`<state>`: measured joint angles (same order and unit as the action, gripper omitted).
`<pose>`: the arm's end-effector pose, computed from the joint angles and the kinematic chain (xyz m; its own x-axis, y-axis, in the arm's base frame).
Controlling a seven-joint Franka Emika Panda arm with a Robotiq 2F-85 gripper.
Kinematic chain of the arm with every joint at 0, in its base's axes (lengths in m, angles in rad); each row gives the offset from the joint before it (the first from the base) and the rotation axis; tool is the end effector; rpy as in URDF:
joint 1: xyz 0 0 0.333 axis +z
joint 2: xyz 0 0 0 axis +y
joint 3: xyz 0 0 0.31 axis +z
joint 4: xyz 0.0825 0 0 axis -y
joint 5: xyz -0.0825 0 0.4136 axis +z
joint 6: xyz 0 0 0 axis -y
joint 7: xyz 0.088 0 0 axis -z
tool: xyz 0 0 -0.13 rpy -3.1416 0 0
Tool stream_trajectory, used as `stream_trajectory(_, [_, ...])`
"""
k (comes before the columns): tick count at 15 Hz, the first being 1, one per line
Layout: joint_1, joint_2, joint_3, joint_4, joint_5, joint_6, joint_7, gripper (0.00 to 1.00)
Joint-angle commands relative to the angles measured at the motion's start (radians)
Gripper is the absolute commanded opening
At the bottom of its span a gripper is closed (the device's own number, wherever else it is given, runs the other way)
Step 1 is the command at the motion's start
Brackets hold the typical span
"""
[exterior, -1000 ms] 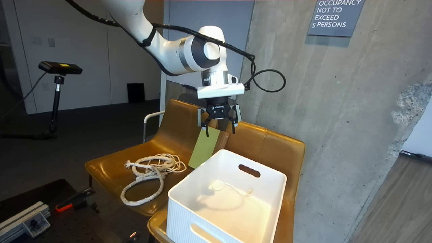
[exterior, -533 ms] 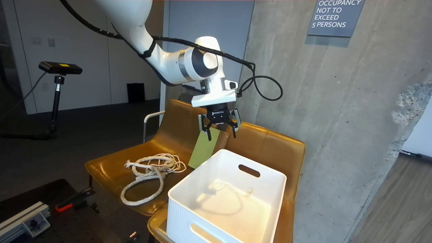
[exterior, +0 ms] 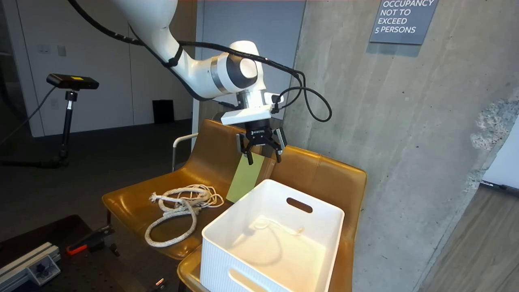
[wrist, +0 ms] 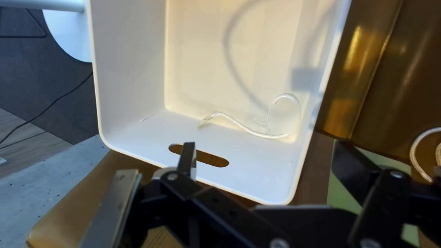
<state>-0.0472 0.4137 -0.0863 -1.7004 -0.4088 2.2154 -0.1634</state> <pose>0.6916 -0.1085 0.3253 0.9640 0.2656 -0.0095 0.2496 -0.8925 0.3756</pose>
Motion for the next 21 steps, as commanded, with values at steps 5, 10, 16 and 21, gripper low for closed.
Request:
stream_trajectory(5, [0.004,-0.004,-0.003,0.002,0.002,-0.006,0.003,1.0])
stream_trajectory(10, [0.041,0.003,0.02,-0.078,0.026,0.069,0.087,1.0])
stream_trajectory(16, [0.027,0.053,-0.045,-0.051,0.008,0.149,0.203,1.0])
stream_trajectory(21, [-0.02,0.125,-0.062,0.04,0.033,0.146,0.18,1.0])
